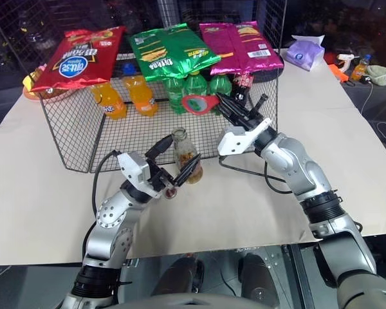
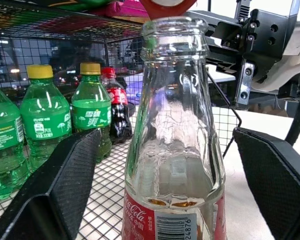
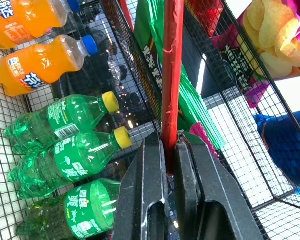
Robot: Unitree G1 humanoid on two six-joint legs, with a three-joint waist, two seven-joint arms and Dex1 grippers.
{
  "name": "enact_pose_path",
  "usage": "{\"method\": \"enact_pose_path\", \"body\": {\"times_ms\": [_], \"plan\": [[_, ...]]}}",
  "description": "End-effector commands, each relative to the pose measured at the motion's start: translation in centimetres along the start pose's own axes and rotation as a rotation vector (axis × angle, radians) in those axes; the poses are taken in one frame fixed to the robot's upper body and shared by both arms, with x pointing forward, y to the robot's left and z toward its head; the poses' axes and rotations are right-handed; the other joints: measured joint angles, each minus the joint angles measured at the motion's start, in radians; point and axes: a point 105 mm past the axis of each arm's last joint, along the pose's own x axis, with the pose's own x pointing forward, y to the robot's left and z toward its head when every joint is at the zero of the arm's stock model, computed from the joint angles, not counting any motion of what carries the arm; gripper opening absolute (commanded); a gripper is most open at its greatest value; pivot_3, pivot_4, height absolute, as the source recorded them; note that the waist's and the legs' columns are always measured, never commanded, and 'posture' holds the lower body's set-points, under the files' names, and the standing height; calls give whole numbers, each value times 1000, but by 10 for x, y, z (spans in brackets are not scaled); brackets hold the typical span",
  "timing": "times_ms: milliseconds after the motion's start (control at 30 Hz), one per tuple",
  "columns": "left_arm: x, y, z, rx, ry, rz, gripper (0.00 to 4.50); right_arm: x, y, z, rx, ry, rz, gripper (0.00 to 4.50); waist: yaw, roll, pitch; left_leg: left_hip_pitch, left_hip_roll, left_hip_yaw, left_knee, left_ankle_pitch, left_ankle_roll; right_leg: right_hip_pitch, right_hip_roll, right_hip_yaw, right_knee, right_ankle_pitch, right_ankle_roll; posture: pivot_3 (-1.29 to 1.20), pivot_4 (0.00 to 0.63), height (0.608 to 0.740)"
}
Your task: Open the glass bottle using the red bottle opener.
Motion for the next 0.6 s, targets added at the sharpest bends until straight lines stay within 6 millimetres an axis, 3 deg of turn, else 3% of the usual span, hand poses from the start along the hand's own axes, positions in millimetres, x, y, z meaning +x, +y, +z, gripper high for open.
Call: {"method": "enact_pose_path", "body": {"times_ms": [33,167,267,433,600], "plan": [[-4,-3,13,9,-35,-18,4463,-8,-9,-8,73,37,-40,0,0,0,0,0,0,0,0,0,0,0,0,0,0,0,0,0,150,740],[-13,-5,13,9,-8,-21,4463,-23,-6,-18,225,108,-32,0,1,0,0,-1,0,1,-2,0,0,-1,0,2,-1,0,0,0,150,740],[-25,-5,12,21,26,-26,4463,-39,8,-22,447,181,29,0,0,0,0,-1,1,2,-4,0,0,-1,0,2,-3,0,0,0,150,740],[-43,-7,11,10,70,-24,4463,-73,49,2,947,293,272,0,2,0,1,-1,2,3,-7,0,0,-3,-1,4,-4,0,0,0,150,740],[-68,-14,-1,-29,160,-12,4463,-96,68,25,1375,426,428,0,1,0,2,0,3,3,-7,-2,4,-2,-4,5,-4,0,0,0,150,740]]}}
